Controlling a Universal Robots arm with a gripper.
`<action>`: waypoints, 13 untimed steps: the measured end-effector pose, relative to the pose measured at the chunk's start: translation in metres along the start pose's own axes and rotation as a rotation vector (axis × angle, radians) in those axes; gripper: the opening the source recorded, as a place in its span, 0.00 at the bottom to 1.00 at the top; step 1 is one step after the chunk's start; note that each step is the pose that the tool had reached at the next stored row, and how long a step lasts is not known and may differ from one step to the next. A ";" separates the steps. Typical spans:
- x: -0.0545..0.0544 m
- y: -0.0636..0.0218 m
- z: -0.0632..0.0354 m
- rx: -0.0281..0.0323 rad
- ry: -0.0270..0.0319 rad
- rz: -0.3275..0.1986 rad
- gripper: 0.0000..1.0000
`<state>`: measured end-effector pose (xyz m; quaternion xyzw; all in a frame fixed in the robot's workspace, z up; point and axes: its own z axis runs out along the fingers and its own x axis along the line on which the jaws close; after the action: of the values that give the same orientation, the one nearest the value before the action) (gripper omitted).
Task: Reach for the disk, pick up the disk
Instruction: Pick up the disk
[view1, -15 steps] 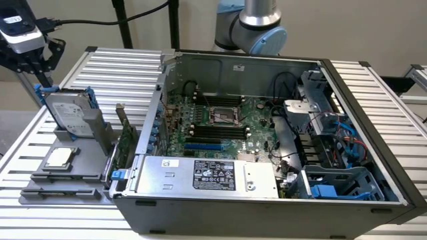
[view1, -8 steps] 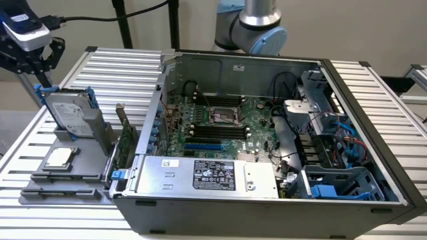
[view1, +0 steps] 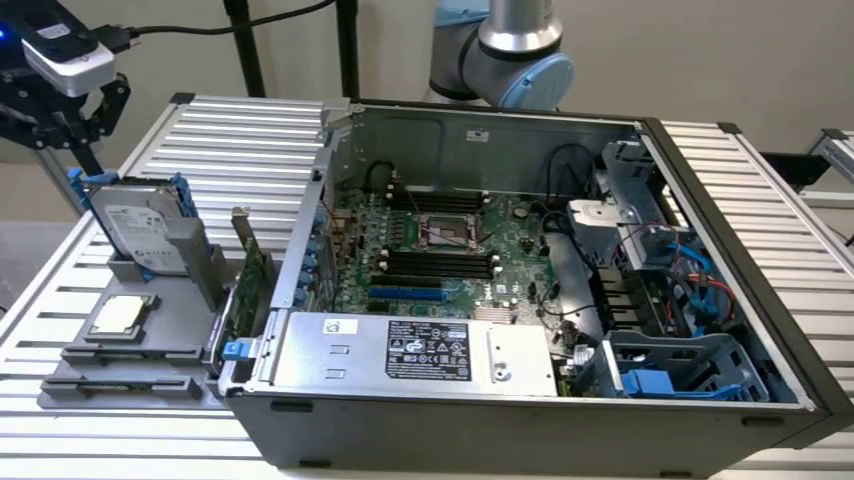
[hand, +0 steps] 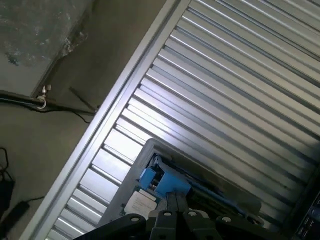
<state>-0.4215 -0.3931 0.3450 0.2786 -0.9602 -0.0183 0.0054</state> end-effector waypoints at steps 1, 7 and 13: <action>0.000 0.0000 -0.0001 0.0000 0.0007 -0.017 0.11; 0.000 0.0000 -0.0011 0.0000 0.0043 -0.115 0.11; 0.000 0.0001 -0.0022 -0.0001 0.0080 -0.212 0.11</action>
<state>-0.4215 -0.3931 0.3472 0.3786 -0.9254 -0.0177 0.0073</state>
